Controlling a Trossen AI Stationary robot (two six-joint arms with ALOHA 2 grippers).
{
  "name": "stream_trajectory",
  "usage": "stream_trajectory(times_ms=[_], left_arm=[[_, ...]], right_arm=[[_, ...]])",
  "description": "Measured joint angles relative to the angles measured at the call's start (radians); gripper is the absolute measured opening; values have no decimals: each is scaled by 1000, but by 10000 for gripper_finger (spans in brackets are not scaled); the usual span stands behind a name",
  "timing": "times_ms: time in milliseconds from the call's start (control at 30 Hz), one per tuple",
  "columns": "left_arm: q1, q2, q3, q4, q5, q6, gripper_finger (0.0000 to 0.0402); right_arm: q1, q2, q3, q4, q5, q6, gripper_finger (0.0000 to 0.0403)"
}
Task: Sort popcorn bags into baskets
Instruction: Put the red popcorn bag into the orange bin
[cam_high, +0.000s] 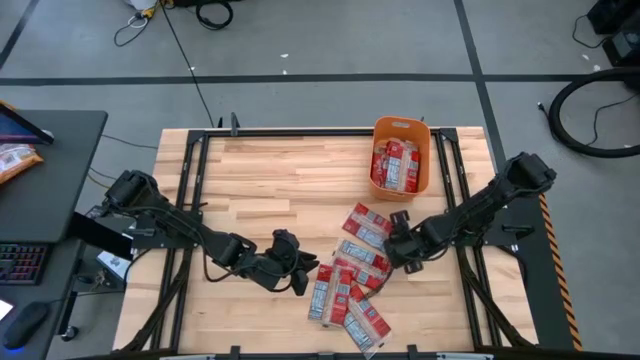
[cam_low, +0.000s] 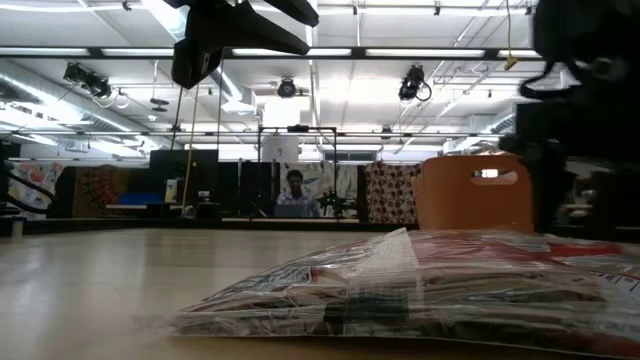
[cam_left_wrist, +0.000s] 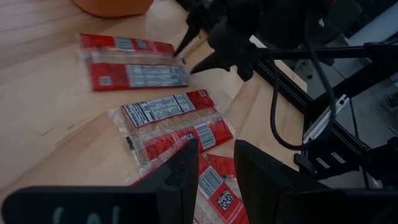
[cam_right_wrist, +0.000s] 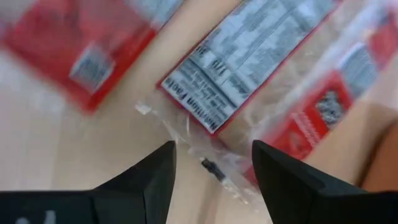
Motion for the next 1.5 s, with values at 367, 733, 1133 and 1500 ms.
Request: stream_trajectory(times_ms=[367,733,1133,1500], left_arm=[[0,0,0,-3,43,0,107],[0,0,0,3,52,0,107],[0,0,0,7,77,-4,107],[1,0,0,7,78,0,107]], right_arm=[[0,29,33,24,25,-83,199],[-18,104,35,86,9,-145,188],[-66,108,37,127,-101,-164,10],[-104,114,189,-47,-94,-164,8]])
